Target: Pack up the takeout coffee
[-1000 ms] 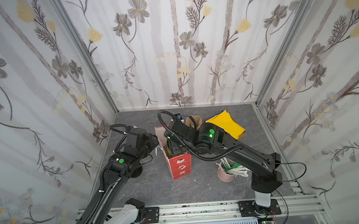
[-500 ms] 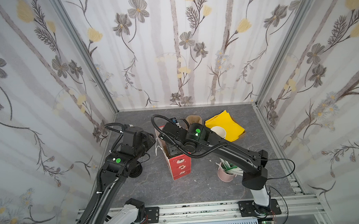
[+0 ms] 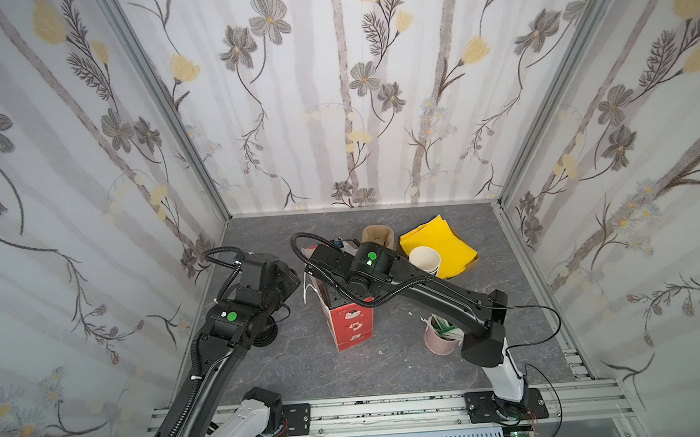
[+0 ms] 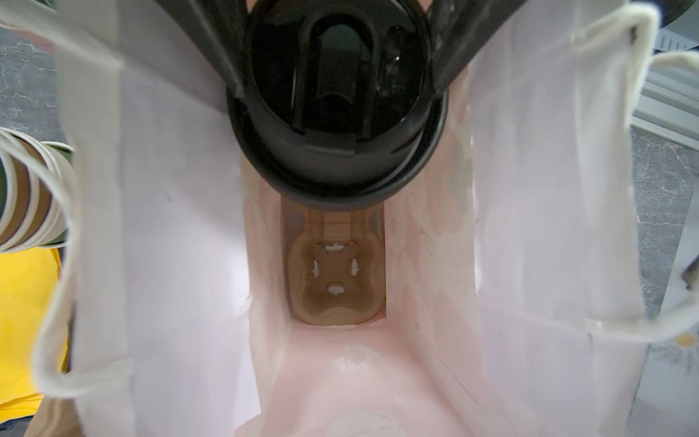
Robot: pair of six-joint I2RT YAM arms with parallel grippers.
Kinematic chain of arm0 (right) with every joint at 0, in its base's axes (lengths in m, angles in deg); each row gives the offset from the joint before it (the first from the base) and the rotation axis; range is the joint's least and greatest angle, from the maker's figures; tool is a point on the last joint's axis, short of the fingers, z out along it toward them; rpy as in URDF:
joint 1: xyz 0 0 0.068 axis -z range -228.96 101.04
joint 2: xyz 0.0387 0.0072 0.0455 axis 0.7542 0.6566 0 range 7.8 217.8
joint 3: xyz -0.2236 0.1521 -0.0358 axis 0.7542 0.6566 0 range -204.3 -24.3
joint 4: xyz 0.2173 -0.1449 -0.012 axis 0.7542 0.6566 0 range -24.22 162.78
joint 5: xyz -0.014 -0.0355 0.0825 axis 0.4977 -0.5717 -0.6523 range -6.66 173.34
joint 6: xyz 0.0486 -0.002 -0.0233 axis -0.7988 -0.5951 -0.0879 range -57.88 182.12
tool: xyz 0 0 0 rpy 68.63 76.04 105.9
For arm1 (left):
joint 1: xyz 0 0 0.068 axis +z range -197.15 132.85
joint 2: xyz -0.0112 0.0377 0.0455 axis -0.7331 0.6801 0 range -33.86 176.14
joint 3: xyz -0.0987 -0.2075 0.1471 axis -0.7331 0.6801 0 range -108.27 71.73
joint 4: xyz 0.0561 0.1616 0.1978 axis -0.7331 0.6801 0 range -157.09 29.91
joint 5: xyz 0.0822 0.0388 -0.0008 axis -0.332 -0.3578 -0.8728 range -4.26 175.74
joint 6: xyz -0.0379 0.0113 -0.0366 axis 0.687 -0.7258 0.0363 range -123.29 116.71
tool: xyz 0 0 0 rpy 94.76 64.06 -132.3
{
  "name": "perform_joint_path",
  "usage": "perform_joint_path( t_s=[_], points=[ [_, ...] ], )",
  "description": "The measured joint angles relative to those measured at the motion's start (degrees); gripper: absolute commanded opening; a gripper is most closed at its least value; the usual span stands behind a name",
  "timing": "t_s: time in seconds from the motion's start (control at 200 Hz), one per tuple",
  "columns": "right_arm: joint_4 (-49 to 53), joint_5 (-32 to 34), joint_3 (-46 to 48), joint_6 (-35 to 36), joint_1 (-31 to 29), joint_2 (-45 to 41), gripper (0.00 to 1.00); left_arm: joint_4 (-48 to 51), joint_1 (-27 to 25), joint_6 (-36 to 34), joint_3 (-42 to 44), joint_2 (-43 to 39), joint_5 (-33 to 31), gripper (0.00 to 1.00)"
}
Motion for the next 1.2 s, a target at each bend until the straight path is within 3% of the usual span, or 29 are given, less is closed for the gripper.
perform_joint_path(
  t_s=[0.62, 1.204],
  points=[
    [0.9, -6.2, 0.0, 0.9, 0.9, 4.4, 0.54, 0.0, 1.0, 2.1, 1.5, -0.7, -2.2, 0.52],
    [0.8, -7.8, 0.0, 1.1, 1.2, 7.5, 0.55, -0.1, 1.3, 0.6, 2.1, -2.0, -0.2, 0.54]
  ],
)
